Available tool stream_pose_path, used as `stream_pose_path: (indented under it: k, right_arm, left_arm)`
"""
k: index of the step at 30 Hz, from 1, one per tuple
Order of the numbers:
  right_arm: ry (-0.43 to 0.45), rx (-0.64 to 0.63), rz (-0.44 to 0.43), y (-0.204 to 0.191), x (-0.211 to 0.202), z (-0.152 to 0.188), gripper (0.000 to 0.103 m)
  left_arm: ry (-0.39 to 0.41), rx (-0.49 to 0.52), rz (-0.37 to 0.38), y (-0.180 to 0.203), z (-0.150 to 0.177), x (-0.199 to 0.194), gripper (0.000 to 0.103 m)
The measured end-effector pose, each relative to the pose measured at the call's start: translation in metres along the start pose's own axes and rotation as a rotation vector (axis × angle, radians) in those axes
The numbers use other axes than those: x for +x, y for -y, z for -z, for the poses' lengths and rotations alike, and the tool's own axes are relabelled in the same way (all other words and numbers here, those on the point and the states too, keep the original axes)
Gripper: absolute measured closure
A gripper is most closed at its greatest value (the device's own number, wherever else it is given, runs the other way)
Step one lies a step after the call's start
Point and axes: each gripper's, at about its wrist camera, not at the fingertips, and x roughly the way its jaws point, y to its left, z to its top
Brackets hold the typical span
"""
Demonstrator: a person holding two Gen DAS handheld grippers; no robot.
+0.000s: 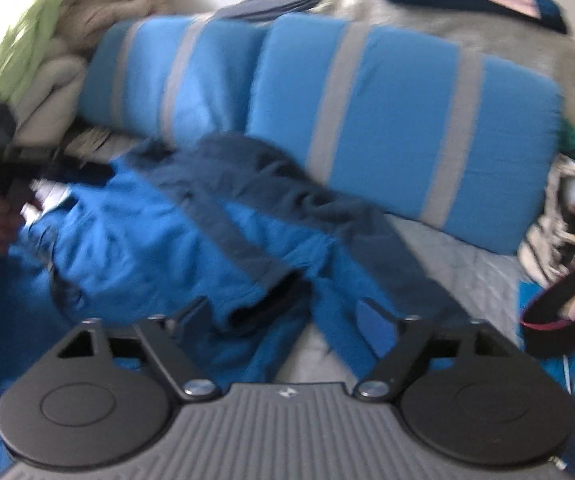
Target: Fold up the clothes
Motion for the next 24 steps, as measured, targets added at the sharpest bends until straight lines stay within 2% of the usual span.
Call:
stream_pose_path:
  k: [5,10,15,18,19,20,21,24]
  right_arm:
    - [-0.067,-0.133,-0.063,-0.023,0.035,-0.011,0.044]
    - [-0.155,-0.286,-0.064,-0.050,0.086,-0.020,0.059]
    - [-0.203,-0.369,-0.020,-0.066,0.133,-0.021,0.059]
    - [-0.267,-0.447,-0.008,-0.080,0.151,-0.009,0.068]
    - [-0.294,-0.457,-0.019,-0.084,0.155,-0.005,0.071]
    - [-0.307,-0.464,-0.022,-0.087,0.156,-0.002,0.084]
    - [-0.319,-0.469,-0.024,-0.091,0.157,0.001,0.089]
    - [-0.344,-0.421,-0.032,-0.091,0.160,0.000,0.092]
  left_arm:
    - [0.022,0.012,0.001,0.003,-0.001,-0.001,0.013]
    - [0.026,0.010,0.002,0.001,-0.001,-0.001,0.013]
    - [0.020,-0.006,0.004,-0.003,-0.002,-0.001,0.013]
    - [0.017,-0.008,0.010,-0.004,-0.003,0.000,0.013]
    - [0.015,-0.007,0.013,-0.004,-0.003,0.000,0.013]
    - [0.013,-0.006,0.016,-0.004,-0.003,0.000,0.013]
    - [0.012,-0.004,0.018,-0.004,-0.003,0.000,0.013]
    - [0.005,0.002,0.020,-0.003,-0.003,0.001,0.013]
